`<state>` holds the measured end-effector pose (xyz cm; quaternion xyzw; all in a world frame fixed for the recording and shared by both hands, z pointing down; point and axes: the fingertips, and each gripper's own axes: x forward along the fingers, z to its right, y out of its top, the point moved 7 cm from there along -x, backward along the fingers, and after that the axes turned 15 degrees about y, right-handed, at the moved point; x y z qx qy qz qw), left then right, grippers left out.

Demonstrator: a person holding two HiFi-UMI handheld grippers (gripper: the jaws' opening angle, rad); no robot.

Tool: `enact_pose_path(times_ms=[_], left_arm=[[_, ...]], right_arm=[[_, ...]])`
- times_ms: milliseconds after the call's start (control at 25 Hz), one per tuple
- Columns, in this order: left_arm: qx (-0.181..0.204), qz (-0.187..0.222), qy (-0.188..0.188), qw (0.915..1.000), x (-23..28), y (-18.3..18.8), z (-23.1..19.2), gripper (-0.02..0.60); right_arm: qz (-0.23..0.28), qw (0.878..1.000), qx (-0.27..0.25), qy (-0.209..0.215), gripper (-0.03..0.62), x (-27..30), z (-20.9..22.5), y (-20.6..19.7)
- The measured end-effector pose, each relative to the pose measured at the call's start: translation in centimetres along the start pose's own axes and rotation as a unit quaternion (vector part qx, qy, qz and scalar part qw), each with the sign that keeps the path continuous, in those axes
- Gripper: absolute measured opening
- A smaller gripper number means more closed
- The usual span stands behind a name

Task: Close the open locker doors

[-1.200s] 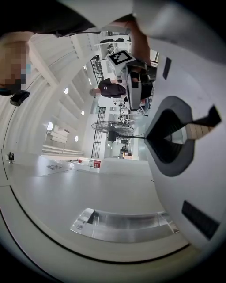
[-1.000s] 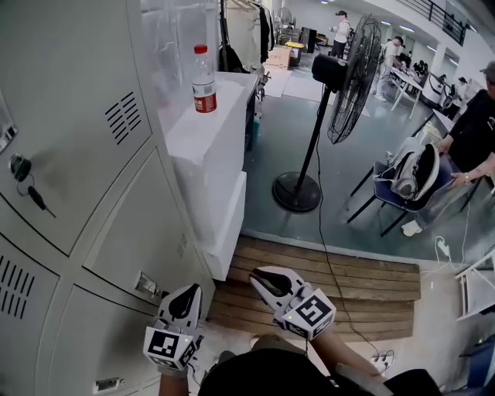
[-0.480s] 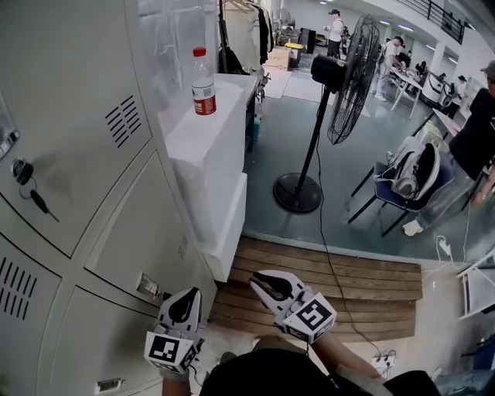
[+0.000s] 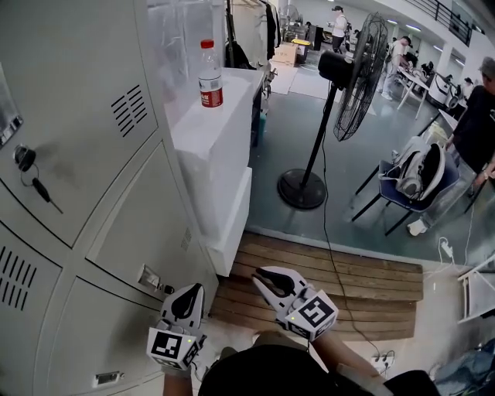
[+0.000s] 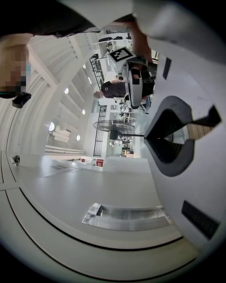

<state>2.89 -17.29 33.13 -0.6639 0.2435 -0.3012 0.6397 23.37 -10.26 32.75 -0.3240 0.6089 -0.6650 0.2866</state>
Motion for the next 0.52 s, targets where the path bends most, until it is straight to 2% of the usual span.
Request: enact_pose_path(times_ms=[520], left_arm=[[0.001,-0.001,0.017,0.9999,-0.58,-0.52,-0.2,0.008]], right_arm=[[0.0,1.0,0.015,-0.003,0.056,-0.06,-0.16,-0.68]])
